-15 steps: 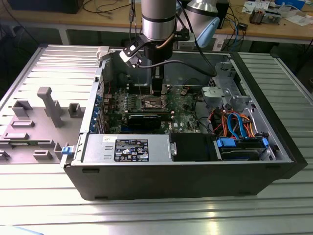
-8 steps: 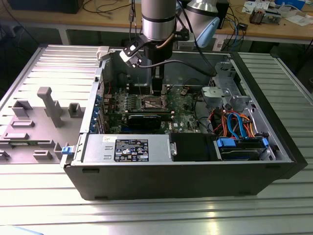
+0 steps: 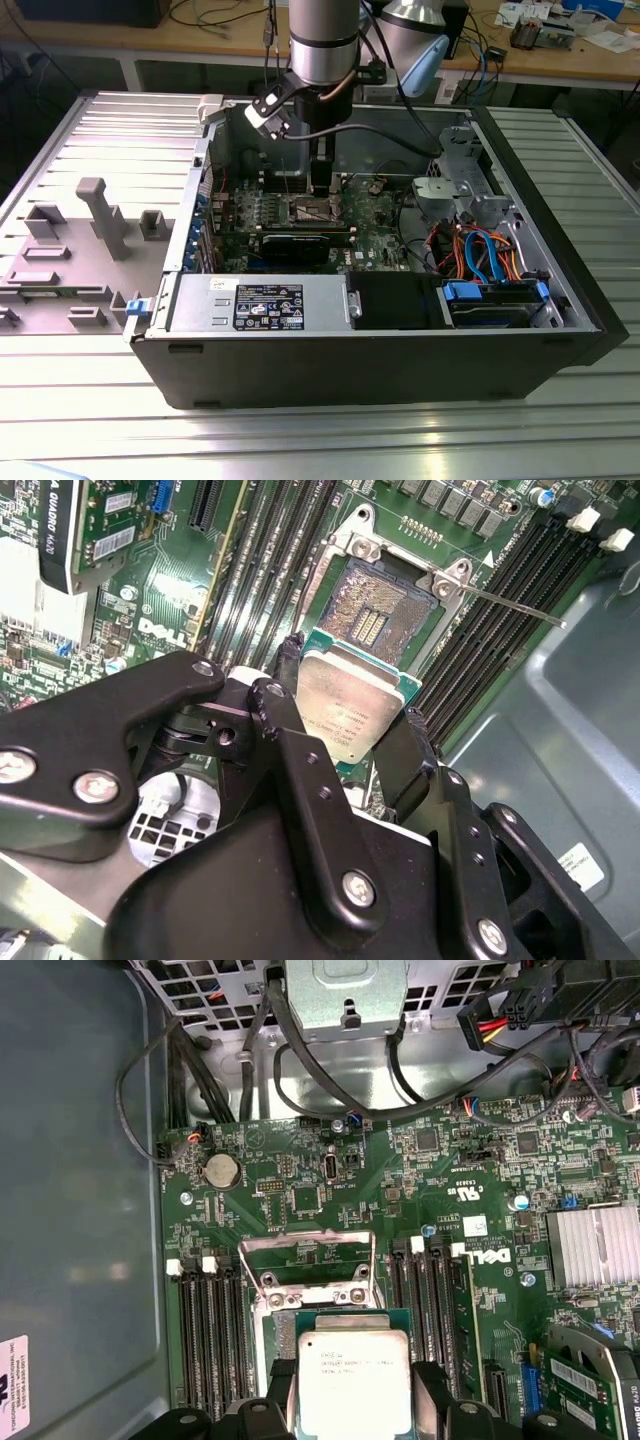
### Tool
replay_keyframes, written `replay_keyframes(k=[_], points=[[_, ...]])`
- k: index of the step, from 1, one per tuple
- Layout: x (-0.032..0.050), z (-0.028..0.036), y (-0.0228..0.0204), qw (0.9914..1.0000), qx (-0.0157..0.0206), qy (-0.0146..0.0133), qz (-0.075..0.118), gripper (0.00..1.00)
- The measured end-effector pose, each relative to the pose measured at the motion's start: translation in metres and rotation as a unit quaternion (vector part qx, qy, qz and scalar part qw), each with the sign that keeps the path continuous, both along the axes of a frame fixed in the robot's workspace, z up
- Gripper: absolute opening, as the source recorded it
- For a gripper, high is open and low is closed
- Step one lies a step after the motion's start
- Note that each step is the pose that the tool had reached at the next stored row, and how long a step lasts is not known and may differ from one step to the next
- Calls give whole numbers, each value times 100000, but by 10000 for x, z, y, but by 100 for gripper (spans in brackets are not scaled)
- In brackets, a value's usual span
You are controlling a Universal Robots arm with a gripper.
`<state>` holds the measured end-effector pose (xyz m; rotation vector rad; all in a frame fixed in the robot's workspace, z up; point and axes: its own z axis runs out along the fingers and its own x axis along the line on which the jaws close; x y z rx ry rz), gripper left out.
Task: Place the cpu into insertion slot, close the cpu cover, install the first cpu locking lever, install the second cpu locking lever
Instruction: 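Place the cpu into insertion slot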
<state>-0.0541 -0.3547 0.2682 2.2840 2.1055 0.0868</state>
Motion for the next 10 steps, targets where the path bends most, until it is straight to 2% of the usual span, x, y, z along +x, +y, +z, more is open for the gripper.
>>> replay_keyframes(k=[10], points=[[0, -23, 2, 100000, -2, 0, -1, 55]])
